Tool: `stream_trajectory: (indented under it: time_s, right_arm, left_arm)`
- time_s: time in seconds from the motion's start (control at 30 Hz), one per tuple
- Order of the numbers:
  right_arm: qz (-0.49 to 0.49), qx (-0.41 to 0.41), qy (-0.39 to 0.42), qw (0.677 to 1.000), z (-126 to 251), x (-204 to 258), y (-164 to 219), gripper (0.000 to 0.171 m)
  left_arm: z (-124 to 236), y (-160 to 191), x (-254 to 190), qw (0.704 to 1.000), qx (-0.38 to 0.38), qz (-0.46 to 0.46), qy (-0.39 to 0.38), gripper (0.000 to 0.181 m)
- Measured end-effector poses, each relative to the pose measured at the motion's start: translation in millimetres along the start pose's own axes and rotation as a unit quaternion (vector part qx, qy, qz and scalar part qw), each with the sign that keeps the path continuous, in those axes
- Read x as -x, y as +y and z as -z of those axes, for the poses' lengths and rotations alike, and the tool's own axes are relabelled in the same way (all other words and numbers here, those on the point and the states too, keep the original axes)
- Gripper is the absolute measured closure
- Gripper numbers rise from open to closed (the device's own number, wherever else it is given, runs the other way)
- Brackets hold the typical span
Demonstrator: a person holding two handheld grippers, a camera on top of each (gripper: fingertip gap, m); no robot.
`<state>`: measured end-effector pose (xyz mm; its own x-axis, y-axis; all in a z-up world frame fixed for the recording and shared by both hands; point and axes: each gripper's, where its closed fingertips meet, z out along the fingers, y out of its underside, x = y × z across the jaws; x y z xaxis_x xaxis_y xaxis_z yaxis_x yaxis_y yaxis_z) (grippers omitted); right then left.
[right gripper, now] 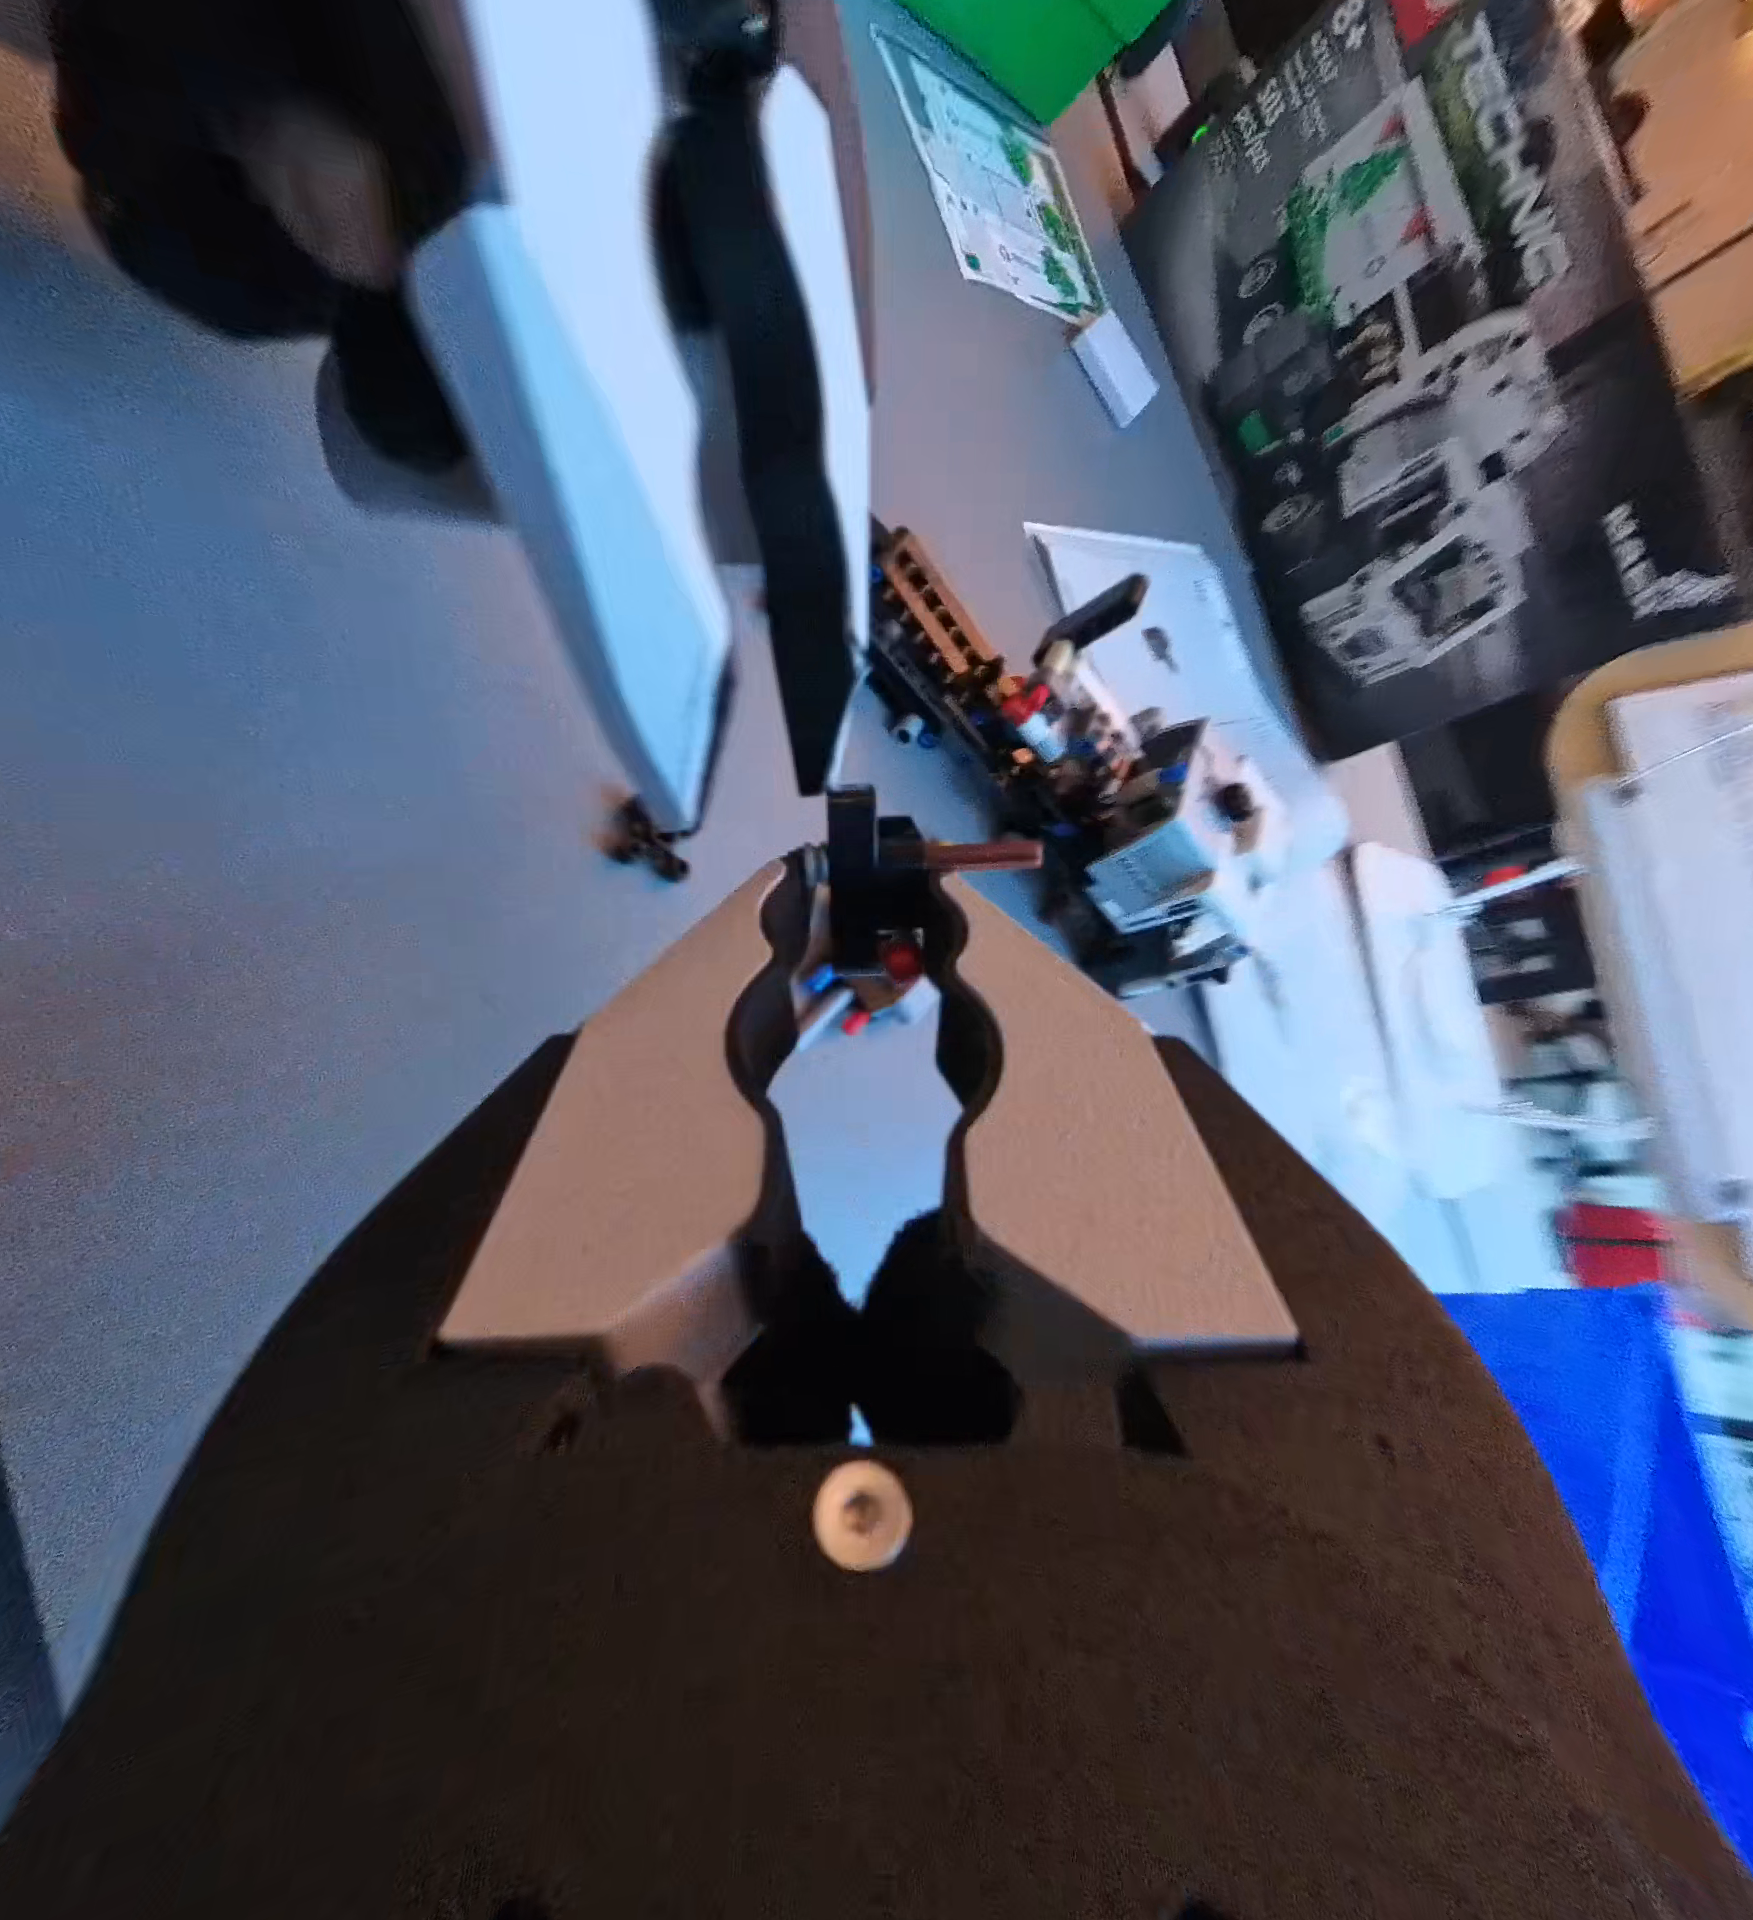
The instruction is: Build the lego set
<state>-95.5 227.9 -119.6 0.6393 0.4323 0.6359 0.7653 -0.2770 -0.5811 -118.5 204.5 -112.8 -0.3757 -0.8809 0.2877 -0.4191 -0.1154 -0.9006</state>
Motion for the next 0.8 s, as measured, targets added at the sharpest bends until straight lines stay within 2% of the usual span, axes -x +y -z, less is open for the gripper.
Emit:
stream_trajectory:
  time_s: [0.07,0.13,0.23,0.33,0.4,0.53,0.63,0.8]
  right_arm:
    - [0.044,0.022,0.022,0.999,1,-3,-5,0.151]
    - [0.039,0.014,0.016,0.999,1,-1,-12,0.151]
    - [-0.011,0.012,-0.008,1.0,-3,4,-14,0.151]
    - [-0.116,0.008,-0.057,0.992,-8,16,-14,0.151]
    - [-0.186,-0.015,-0.084,0.979,-8,24,-22,0.151]
    - [-0.235,0.002,-0.081,0.969,-13,33,-17,0.15]
    - [-0.266,0.005,-0.088,0.96,-14,37,-12,0.15]
    - [-0.347,-0.017,-0.09,0.933,-11,31,-15,0.15]
  left_arm:
    - [2,-8,0,0.999,-0.02,0.03,0.008,0.153]
    - [5,-12,2,0.998,-0.04,0.053,0.011,0.157]
    - [11,-15,4,0.994,-0.059,0.085,0.021,0.158]
    - [14,-16,3,0.993,-0.065,0.095,0.03,0.162]
    - [14,-14,2,0.994,-0.055,0.09,0.025,0.181]
    - [11,-5,1,0.996,-0.016,0.086,0.01,0.181]
    - [17,-12,1,0.997,-0.027,0.076,-0.005,0.181]
    - [19,-8,10,0.995,-0.014,0.09,-0.034,0.155]
